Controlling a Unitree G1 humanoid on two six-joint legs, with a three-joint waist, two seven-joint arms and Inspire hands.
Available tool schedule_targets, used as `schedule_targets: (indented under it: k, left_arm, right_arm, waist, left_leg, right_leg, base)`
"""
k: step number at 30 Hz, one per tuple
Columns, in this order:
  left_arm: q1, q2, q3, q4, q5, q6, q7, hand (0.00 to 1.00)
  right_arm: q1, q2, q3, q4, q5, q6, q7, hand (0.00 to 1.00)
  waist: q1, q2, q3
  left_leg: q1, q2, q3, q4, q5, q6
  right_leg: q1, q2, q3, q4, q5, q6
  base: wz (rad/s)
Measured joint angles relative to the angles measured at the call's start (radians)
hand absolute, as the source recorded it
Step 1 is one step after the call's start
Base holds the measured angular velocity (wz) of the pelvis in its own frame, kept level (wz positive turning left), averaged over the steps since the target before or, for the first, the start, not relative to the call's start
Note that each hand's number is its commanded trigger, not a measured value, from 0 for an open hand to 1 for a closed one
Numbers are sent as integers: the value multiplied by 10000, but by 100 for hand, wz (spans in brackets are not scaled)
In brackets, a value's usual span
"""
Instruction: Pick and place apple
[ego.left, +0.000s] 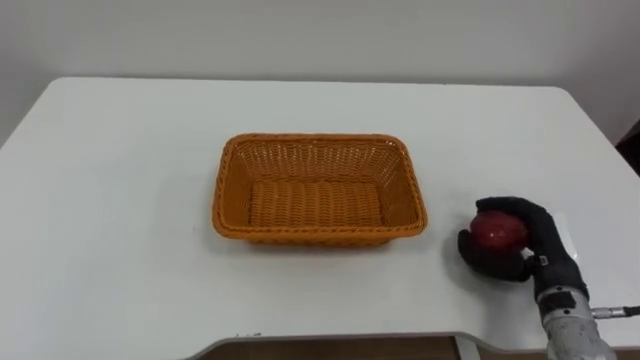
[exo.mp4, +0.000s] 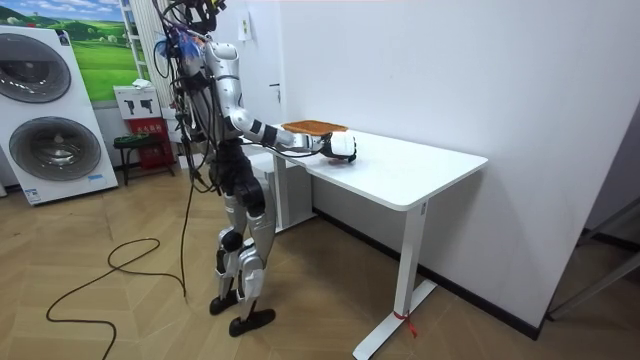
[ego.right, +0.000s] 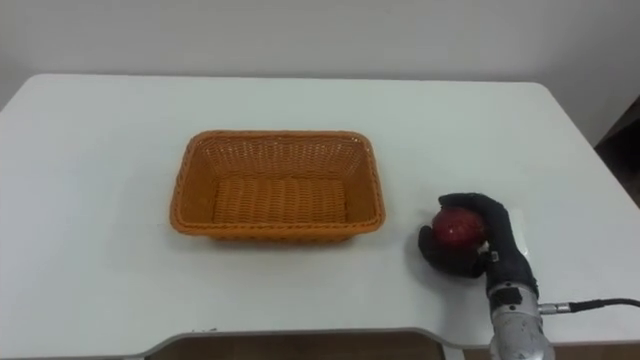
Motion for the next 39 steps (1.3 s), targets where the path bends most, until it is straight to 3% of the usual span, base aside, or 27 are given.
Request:
schedule_targets:
  k: [17, 21, 25, 32, 39]
  left_arm:
    - [40, -58, -6, 24, -54, -1, -76, 0]
    - [-12, -66, -9, 51, -80, -2, -105, 0]
    - [-82, -71, 79, 346, -94, -6, -145, 0]
    - [-173, -100, 241, 486, -11, -7, -134, 0]
    - [-79, -145, -236, 514, -10, 1, -108, 0]
  right_arm:
    - [-16, 271, -230, -190, 992, 32, -165, 100]
    - [-7, 261, -255, -591, 1296, 317, -149, 100]
    - [-334, 194, -261, -961, 1426, 483, -131, 100]
    - [-996, -64, -259, -1808, 1448, 521, -182, 100]
    - [-1161, -177, 105, -3343, 1438, 556, -125, 100]
  waist:
    - [-29, -4, 1]
    - [-6, 25, 11]
    - [48, 124, 77]
    - [127, 104, 100]
    - [234, 42, 165]
  left_leg:
    - [98, -5, 0, -45, 0, -1]
    - [-11, -1, 12, -61, 0, -1]
    - [-15, 5, 60, -91, 0, 0]
    - [29, 9, 49, -81, 0, 0]
    - [-17, 21, 25, -74, 1, 1]
  right_leg:
    - [100, 2, 0, -120, 1, 1]
    - [-27, 4, -2, -72, 1, 0]
    - [-107, 3, 73, 84, 2, 0]
    - [-112, 6, 65, 84, 5, -3]
    - [-191, -1, 18, 209, 4, -3]
  base:
    - [0]
    - [0]
    - [-7]
    - [0]
    - [0]
